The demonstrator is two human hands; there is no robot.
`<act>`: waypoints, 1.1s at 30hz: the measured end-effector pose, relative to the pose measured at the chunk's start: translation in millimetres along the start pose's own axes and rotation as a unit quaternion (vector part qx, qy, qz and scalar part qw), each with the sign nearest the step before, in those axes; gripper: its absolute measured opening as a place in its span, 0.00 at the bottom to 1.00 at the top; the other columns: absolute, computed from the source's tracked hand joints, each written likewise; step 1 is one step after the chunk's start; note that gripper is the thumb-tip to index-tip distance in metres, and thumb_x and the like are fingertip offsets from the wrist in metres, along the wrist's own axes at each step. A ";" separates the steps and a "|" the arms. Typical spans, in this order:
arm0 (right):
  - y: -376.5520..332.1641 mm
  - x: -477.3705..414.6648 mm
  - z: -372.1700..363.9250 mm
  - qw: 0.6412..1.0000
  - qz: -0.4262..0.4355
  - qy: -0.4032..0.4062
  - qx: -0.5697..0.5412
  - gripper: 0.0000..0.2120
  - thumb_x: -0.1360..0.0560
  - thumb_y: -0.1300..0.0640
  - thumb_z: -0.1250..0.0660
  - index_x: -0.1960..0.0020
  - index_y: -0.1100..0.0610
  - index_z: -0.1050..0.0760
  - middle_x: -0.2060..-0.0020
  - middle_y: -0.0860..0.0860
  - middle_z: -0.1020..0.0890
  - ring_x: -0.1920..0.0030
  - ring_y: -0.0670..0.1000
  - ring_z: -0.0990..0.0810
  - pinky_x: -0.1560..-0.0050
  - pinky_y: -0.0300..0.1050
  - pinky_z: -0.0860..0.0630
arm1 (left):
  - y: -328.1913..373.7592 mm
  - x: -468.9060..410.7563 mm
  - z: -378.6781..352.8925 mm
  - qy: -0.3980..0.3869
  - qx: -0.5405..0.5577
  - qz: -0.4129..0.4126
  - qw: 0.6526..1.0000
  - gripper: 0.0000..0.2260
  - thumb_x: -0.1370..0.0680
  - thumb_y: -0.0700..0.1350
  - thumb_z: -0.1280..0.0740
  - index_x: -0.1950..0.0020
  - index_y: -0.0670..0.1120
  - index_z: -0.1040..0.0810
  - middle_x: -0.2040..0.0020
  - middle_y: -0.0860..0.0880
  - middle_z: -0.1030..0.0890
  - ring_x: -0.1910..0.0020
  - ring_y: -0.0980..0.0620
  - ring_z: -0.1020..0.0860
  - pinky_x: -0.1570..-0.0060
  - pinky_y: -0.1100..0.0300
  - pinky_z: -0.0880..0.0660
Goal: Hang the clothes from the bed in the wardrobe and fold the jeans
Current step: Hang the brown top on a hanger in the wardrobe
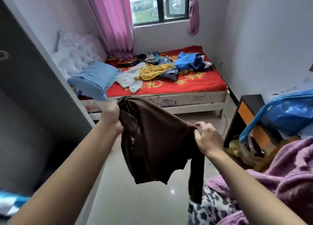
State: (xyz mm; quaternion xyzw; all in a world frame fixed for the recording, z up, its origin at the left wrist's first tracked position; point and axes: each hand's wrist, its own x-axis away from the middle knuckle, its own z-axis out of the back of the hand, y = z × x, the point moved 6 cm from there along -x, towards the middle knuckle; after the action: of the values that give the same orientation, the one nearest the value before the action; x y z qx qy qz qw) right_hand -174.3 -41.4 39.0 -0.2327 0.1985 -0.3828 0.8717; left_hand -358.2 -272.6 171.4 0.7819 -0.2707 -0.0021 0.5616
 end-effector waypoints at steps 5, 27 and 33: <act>-93.4 81.1 -69.1 0.954 0.064 -0.129 -0.264 0.44 0.29 0.26 0.38 0.21 0.43 0.50 0.43 0.40 0.22 0.44 0.44 0.19 0.45 0.44 0.22 | 29.7 7.5 -1.5 -0.046 0.062 0.053 0.996 0.16 0.16 0.43 0.49 0.56 0.39 0.26 0.60 0.42 0.23 0.66 0.48 0.20 0.67 0.56 0.18; -332.3 64.5 -211.3 0.935 0.099 -0.280 -0.196 0.50 0.36 0.31 0.25 0.23 0.51 0.42 0.28 0.52 0.34 0.28 0.53 0.34 0.28 0.54 0.33 | 156.4 -27.4 151.1 -0.113 0.049 0.017 0.992 0.14 0.20 0.42 0.46 0.55 0.38 0.23 0.65 0.42 0.18 0.66 0.46 0.19 0.56 0.55 0.22; -317.0 15.6 -193.5 0.956 -0.015 -0.170 -0.237 0.15 0.24 0.59 0.43 0.42 0.54 0.22 0.48 0.56 0.17 0.46 0.57 0.21 0.47 0.49 0.25 | 189.9 -56.0 211.7 0.047 -0.060 -0.133 0.988 0.08 0.22 0.38 0.39 0.54 0.41 0.20 0.63 0.44 0.19 0.64 0.47 0.19 0.58 0.53 0.20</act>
State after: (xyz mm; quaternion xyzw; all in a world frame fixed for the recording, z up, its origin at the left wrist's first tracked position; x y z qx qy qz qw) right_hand -448.2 -292.2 55.9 -0.4974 0.1286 -0.2925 0.8065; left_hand -551.0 -476.8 243.4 0.7753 -0.1368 -0.0567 0.6140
